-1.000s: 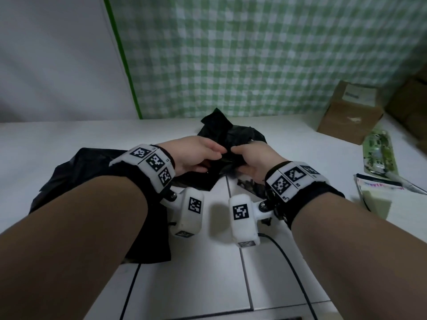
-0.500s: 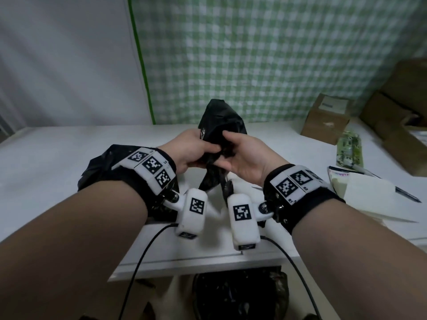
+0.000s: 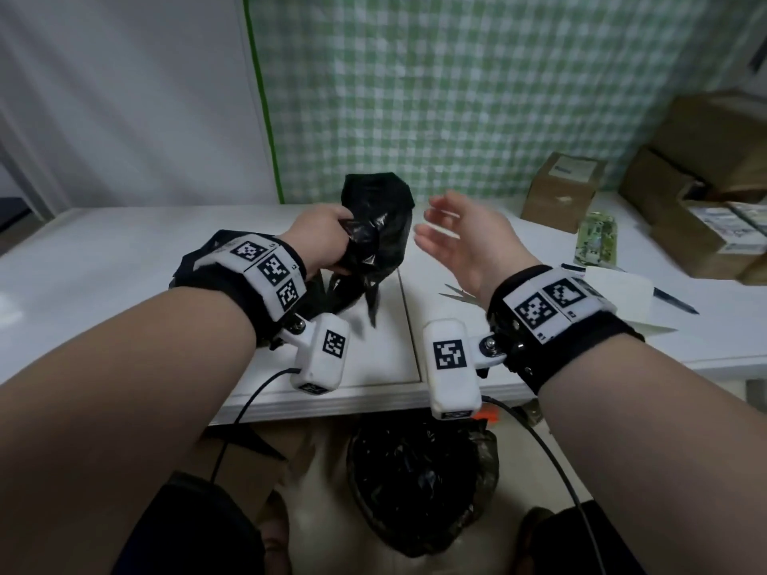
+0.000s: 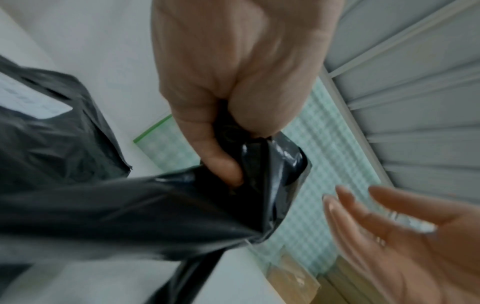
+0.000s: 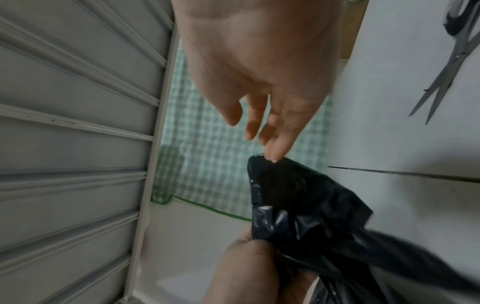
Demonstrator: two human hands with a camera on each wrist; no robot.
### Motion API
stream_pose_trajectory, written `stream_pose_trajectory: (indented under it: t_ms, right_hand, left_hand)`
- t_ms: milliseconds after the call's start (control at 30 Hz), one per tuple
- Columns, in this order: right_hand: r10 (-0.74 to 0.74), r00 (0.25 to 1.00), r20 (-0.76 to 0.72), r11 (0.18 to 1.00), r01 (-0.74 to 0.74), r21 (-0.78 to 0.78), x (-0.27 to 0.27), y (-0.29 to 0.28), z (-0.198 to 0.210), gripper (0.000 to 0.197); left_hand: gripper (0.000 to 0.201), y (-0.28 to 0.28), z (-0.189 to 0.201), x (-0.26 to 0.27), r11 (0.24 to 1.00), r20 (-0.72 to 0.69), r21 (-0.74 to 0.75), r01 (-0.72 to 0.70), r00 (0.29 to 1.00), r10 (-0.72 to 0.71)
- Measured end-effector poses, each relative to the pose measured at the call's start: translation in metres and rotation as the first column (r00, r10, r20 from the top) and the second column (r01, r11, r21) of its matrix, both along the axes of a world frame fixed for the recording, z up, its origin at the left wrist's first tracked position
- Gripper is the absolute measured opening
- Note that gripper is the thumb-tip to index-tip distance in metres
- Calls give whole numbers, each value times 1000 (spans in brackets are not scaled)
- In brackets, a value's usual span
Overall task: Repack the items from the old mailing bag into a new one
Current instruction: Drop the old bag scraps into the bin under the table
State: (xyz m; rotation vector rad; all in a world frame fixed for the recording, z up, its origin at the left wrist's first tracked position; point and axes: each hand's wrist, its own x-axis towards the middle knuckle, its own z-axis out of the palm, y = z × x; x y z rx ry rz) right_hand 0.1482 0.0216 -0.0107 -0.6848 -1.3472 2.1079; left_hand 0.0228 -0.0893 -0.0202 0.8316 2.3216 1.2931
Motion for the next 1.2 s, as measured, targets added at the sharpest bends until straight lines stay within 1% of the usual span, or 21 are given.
stream_pose_trajectory:
  t_ms: [33, 67, 133, 167, 233, 333, 400, 433, 467, 500, 533, 567, 600, 667, 733, 800, 900, 1000, 1067, 1100, 1200]
  right_hand:
    - [17, 1000, 6, 997, -18, 71, 2, -3, 2, 14]
    - [54, 998, 38, 982, -60, 177, 4, -7, 3, 17]
    - [140, 978, 154, 904, -190, 382, 8, -17, 2, 33]
    - [163, 960, 226, 862, -250, 441, 10, -23, -1, 39]
    - [167, 917, 362, 804, -339, 489, 15, -30, -12, 46]
    - [215, 863, 458, 798, -425, 428, 25, -36, -30, 45]
    - [244, 856, 456, 824, -431, 368, 29, -39, -37, 41]
    - [261, 857, 445, 835, -431, 341, 32, -39, -39, 39]
    - [278, 855, 437, 841, -437, 320, 35, -39, -39, 36]
    - [298, 851, 433, 842, -448, 301, 38, -38, -39, 31]
    - [322, 844, 430, 839, -464, 284, 41, -37, -40, 26]
    - [347, 836, 425, 834, -482, 267, 45, -35, -41, 23]
    - [370, 829, 419, 830, -497, 251, 48, -33, -42, 21]
    - [394, 822, 411, 834, -508, 216, 54, -32, -44, 13]
    - [401, 818, 413, 844, -505, 180, 60, -31, -48, 6]
    - [393, 817, 421, 857, -491, 153, 65, -30, -56, 8]
    - [418, 790, 448, 853, -511, 105, 75, -29, -69, 13]
    - [482, 747, 458, 835, -549, 17, 87, -28, -83, 16]
    - [512, 705, 490, 806, -592, 9, 94, -29, -92, 18]
    - [530, 682, 503, 787, -617, 7, 97, -30, -98, 19]
    - [523, 646, 556, 777, -630, 2, 103, -33, -115, 22]
  left_hand:
    - [42, -2, 0, 2, 999, -92, -48, 18, 995, -22]
    - [40, -3, -1, 5, 993, -192, -117, 35, 980, -57]
    - [36, -6, -1, 12, 970, -366, -232, 69, 918, -153]
    - [33, -7, -3, 14, 962, -423, -258, 94, 884, -200]
    - [26, -10, -6, 19, 963, -405, -225, 150, 884, -233]
    - [22, -17, -14, 25, 974, -250, -72, 215, 941, -226]
    - [25, -23, -19, 32, 966, -52, 40, 257, 965, -255]
    - [24, -25, -22, 36, 958, 75, 114, 264, 959, -273]
    - [20, -28, -24, 40, 945, 212, 198, 262, 930, -302]
    - [16, -29, -27, 42, 922, 341, 292, 254, 873, -348]
    - [19, -31, -29, 45, 893, 444, 384, 236, 800, -403]
    - [25, -32, -31, 46, 865, 511, 456, 211, 733, -449]
    - [28, -32, -33, 48, 845, 545, 500, 189, 689, -477]
    - [23, -33, -36, 55, 834, 551, 519, 186, 673, -493]
    - [27, -34, -40, 64, 840, 523, 499, 214, 698, -489]
    - [32, -34, -47, 72, 845, 476, 462, 270, 728, -493]
    - [37, -36, -58, 84, 873, 303, 303, 382, 830, -468]
    - [52, -35, -71, 97, 899, 156, 128, 418, 887, -435]
    - [61, -37, -75, 104, 901, 103, -2, 435, 896, -432]
    - [61, -38, -76, 106, 888, 85, -70, 455, 889, -449]
    - [50, -43, -78, 114, 836, -3, -246, 491, 862, -507]
